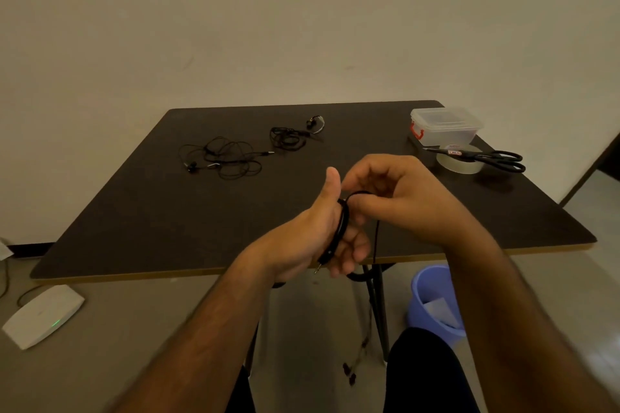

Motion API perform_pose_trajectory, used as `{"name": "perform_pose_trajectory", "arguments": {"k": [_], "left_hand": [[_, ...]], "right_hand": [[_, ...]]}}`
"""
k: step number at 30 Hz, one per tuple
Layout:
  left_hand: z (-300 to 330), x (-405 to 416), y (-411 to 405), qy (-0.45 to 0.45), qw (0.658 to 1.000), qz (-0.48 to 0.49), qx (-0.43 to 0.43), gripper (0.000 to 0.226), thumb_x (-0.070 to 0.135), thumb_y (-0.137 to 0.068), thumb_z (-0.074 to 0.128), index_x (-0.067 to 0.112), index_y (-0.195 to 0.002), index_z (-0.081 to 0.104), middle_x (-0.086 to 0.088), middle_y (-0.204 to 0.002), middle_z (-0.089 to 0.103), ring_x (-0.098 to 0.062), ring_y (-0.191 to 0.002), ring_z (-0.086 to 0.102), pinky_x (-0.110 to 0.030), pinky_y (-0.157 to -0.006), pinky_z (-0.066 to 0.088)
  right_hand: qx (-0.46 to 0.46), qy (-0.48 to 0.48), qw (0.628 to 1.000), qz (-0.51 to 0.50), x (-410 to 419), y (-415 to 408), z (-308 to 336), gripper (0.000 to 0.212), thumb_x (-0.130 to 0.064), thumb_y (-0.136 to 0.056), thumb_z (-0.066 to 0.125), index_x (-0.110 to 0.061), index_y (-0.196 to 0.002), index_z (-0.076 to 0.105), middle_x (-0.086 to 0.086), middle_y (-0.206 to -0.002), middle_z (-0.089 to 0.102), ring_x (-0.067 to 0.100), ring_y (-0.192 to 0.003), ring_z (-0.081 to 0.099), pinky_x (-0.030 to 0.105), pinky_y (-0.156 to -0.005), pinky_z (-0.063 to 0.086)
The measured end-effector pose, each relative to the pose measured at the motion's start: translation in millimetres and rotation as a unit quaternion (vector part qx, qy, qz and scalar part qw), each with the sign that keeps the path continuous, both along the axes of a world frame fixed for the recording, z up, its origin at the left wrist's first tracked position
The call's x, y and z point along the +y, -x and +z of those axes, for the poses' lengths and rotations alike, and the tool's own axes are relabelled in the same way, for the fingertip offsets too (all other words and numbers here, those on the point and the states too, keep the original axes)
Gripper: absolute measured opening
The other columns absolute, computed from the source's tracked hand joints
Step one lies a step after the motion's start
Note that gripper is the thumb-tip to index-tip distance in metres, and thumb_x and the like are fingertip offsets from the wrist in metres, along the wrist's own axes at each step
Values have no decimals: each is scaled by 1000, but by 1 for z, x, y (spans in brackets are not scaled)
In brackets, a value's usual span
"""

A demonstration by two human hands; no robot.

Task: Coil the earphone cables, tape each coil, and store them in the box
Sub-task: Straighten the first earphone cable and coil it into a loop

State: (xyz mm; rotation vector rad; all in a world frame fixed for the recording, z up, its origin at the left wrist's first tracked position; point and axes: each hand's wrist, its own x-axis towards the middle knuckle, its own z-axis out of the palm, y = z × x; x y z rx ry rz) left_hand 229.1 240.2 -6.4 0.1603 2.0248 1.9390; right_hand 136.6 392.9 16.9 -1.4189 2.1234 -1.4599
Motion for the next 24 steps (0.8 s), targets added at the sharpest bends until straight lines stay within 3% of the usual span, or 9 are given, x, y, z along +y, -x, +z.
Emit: {"name": "perform_pose_trajectory", "arguments": {"k": [3, 6, 12, 18, 21, 24], "left_hand": [[-3, -1, 0, -43, 999, -20, 2, 83, 84, -75, 1, 13, -89, 41, -3, -67, 55, -11, -52, 45, -22, -48, 31], [-6, -3, 2, -83, 996, -31, 1, 85, 84, -77, 1, 13, -92, 45, -3, -68, 49, -11, -52, 38, -23, -49, 28], [-13, -10, 5, -150, 988, -23, -17, 84, 85, -77, 8, 12, -96, 44, -1, -67, 40, -12, -55, 33, -27, -54, 27], [-10, -4, 2, -141, 989, -44, -21, 76, 85, -76, 8, 17, -81, 43, 3, -61, 32, -9, -50, 28, -22, -49, 26], [-8, 1, 1, -167, 984, -63, -23, 74, 85, -75, 11, 18, -77, 42, 3, -60, 31, -8, -49, 27, -22, -48, 26], [-3, 3, 0, -208, 974, -87, -8, 73, 83, -76, 11, 18, -76, 43, 2, -59, 38, -10, -48, 34, -22, -48, 32]], "right_hand": [[-72, 54, 995, 47, -1, 8, -3, 17, 9, -89, 60, -3, -100, 64, 4, -78, 68, 16, -64, 67, 27, -66, 57], [-108, 102, 985, 83, 0, 11, -9, 14, 4, -88, 62, -6, -99, 64, 3, -76, 67, 16, -64, 67, 26, -61, 55], [-103, 138, 979, 109, 3, 14, -10, 14, -8, -85, 63, -13, -97, 67, 5, -82, 64, 10, -64, 62, 26, -54, 51], [-85, 108, 988, 75, -1, 21, -11, 14, -4, -87, 68, -10, -98, 65, 7, -84, 67, 15, -67, 65, 27, -61, 54], [-115, 130, 982, 79, -8, 22, -18, 16, -5, -82, 72, -9, -96, 65, 2, -84, 69, 13, -75, 67, 24, -70, 55], [-198, 168, 963, 70, -18, 22, -37, 10, -15, -80, 71, -14, -90, 69, 3, -82, 66, 12, -75, 63, 25, -70, 53]]}}
